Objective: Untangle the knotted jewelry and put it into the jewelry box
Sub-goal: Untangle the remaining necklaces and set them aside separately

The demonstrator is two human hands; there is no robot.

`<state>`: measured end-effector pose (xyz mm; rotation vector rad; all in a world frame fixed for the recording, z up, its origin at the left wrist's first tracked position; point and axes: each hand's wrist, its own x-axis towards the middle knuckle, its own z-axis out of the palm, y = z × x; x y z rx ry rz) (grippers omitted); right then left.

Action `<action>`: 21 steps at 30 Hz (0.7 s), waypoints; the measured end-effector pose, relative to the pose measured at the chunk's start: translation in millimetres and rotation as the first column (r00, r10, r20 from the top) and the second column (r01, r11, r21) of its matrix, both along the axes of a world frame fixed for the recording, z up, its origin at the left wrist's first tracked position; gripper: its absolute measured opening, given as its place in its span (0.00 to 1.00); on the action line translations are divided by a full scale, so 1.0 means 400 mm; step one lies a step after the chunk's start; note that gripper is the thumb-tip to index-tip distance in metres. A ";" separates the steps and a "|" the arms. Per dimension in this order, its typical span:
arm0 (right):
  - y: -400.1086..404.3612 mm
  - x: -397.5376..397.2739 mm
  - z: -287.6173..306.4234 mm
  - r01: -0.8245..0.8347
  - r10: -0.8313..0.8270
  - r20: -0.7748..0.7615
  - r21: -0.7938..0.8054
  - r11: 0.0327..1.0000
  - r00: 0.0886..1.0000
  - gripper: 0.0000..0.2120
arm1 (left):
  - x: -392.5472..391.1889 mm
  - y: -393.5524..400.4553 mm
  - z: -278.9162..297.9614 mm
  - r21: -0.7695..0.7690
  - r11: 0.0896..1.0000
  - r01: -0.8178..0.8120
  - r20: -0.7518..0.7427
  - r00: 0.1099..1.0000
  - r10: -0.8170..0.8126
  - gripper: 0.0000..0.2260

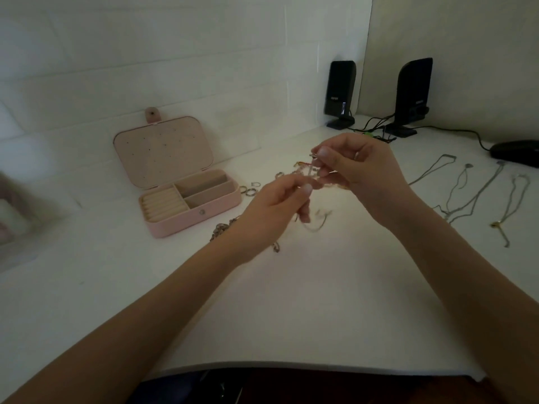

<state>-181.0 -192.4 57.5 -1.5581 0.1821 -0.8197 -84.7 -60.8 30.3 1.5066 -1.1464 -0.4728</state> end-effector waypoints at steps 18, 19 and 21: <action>-0.154 -0.126 -0.015 0.539 -0.523 -0.143 0.118 0.834 0.840 0.10 | -0.085 0.000 -0.011 0.208 0.968 -0.143 -0.053 0.986 0.157 0.11; -0.162 -0.143 -0.017 0.537 -0.517 -0.160 0.120 0.835 0.841 0.09 | -0.089 -0.004 -0.010 0.205 0.966 -0.159 -0.058 0.983 0.174 0.11; -0.183 -0.182 -0.019 0.521 -0.491 -0.186 0.178 0.835 0.851 0.09 | -0.102 -0.013 -0.007 0.214 0.963 -0.163 -0.067 0.981 0.181 0.09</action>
